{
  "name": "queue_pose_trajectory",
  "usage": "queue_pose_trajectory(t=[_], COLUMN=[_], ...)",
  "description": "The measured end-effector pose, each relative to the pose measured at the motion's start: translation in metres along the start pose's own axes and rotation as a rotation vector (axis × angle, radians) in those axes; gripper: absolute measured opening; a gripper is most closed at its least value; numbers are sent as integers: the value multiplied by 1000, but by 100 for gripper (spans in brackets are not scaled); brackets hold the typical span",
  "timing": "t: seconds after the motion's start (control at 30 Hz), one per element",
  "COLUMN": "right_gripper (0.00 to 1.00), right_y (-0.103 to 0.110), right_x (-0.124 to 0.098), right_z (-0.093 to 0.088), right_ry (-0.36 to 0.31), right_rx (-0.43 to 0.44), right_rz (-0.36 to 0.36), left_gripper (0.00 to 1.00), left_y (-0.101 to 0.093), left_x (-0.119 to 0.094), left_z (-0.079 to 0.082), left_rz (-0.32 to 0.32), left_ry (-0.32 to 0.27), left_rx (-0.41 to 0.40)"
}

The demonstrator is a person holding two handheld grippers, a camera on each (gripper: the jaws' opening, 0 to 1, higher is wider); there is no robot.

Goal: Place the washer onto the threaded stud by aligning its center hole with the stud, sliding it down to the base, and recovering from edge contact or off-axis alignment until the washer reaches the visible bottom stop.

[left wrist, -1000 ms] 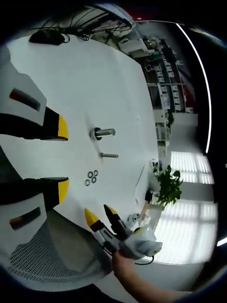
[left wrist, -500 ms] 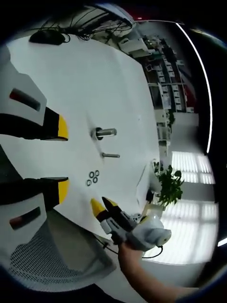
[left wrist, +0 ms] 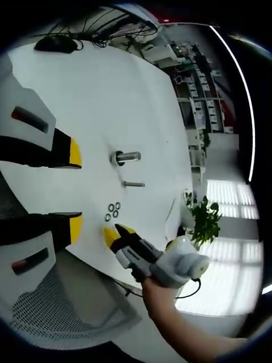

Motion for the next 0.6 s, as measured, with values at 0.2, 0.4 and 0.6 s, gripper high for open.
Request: queue_pose_trajectory(t=[0.2,0.4,0.6], right_gripper=[25,25,20], right_y=[-4,-5,0], right_x=[7,9,10], right_z=[2,2,4], right_ry=[27,51,74], right_rx=[-24,-76,-159], right_rz=[-2,-3,13], left_gripper=[29,29,28], left_y=[0,0,0], left_x=[0,0,1], left_z=[0,-1,-1], left_rz=[0,-2,0], left_ry=[-4,4,6], left_rx=[0,3,13])
Point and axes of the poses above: the point that each gripper's makers call its tool centre point, and the gripper's own axes: x roughly forward along the fingers, y roughly to its left, z roughly out of its top, the point moved 4 cm from there along -x, roughly backward along the fingers
